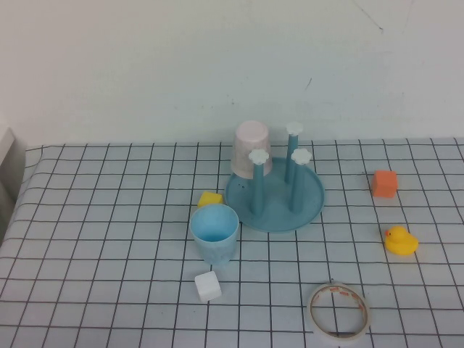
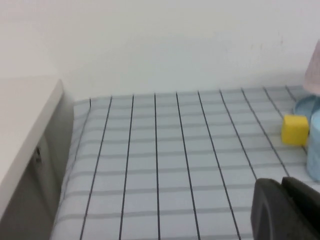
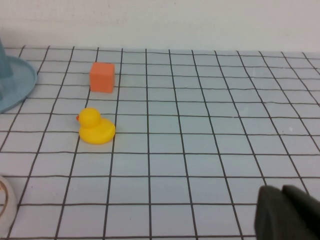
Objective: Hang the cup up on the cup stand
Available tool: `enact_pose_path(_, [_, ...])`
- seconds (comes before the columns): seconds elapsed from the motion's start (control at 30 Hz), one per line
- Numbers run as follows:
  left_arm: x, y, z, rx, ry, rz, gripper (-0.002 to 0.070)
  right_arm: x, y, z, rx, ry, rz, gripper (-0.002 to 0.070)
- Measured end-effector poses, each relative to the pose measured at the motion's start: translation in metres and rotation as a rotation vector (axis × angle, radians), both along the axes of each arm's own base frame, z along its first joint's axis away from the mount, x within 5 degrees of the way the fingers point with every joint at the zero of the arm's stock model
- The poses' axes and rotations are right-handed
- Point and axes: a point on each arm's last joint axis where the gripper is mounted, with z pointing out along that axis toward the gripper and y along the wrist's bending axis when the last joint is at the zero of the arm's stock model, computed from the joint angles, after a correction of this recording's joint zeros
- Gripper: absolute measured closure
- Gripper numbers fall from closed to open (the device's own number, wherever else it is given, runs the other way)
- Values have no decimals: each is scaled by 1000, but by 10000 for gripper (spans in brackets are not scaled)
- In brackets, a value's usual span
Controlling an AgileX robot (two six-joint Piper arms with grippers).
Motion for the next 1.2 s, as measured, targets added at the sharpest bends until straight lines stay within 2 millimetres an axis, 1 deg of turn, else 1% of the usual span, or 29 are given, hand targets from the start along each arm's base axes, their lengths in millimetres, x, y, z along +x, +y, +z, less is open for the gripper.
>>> enact_pose_path(0.13, [1,1,8,-10,-86,8,676,1,0,2,-3,-40,5,678])
enact_pose_path(0.23, [1,1,15,-16,-165,15,676,4,1,9,-12,-129,16,678])
enact_pose_path(0.4, [0,3,30,-31,-324,30,676,5,4,34,-33,-401,49,678])
enact_pose_path(0.53, [-3,4,40,-33,-443,40,676,1,7,55,-51,-635,77,678])
enact_pose_path(0.7, [-4,4,46,-14,-509,48,676,-14,11,82,-82,-982,120,678])
enact_pose_path(0.73, [-5,5,46,-13,-519,49,676,-20,13,90,-85,-1092,137,678])
enact_pose_path(0.87, [-5,5,47,-14,-527,50,676,-33,16,100,-69,-1271,173,678])
enact_pose_path(0.97, [-5,5,47,-14,-531,50,677,-38,17,104,-48,-1342,197,678])
enact_pose_path(1.07, [-5,5,47,-16,-529,50,676,-39,17,105,-35,-1351,203,678])
enact_pose_path(1.2, [-7,6,52,-114,-582,48,676,-37,16,103,8,-1324,203,678])
